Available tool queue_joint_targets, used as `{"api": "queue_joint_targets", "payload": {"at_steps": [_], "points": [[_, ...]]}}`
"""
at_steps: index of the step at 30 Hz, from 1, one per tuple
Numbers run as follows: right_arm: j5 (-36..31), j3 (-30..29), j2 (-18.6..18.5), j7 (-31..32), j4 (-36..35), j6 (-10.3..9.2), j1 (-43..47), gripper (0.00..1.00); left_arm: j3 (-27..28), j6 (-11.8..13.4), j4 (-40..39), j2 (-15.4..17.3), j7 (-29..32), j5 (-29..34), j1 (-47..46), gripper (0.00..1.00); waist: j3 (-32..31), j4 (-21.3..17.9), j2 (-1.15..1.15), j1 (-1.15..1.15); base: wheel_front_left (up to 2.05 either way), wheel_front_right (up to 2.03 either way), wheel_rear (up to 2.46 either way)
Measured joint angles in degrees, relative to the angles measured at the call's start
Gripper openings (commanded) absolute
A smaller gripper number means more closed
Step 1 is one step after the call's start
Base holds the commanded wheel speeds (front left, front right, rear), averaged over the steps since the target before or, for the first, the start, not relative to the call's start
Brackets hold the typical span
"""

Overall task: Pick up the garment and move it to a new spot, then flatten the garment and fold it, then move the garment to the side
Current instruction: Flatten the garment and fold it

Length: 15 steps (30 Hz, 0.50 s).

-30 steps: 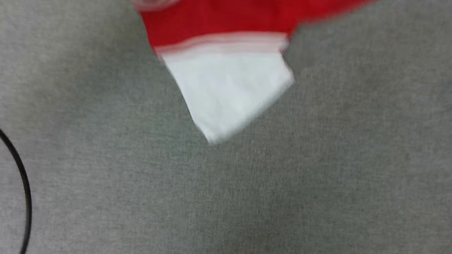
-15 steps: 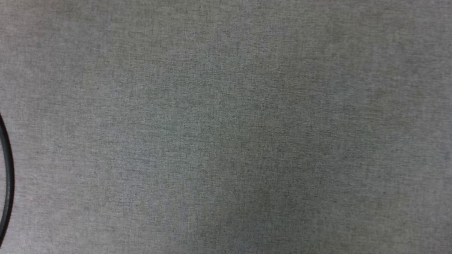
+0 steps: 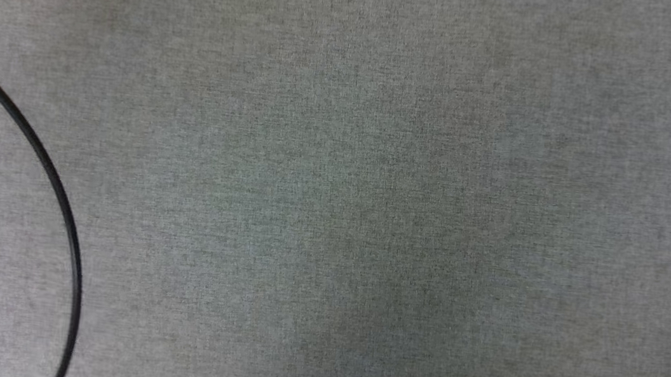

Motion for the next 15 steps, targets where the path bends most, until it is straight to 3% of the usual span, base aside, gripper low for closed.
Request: {"api": "queue_joint_targets", "payload": {"at_steps": [8,15], "points": [[4.34,6.91,-0.18,-3.33,-0.42,0.0,13.52,0.0,-2.15,1.33,-2.48,1.18,-3.05,-1.96,17.95,0.0,-3.73,-0.18,0.0,0.0,0.0,0.0,0.0],[8.66,13.15,-2.57,-4.41,-2.37,0.0,23.8,0.0,-3.76,6.48,-12.37,3.53,-3.59,-4.42,36.4,0.0,-8.75,-0.32,0.0,0.0,0.0,0.0,0.0]]}}
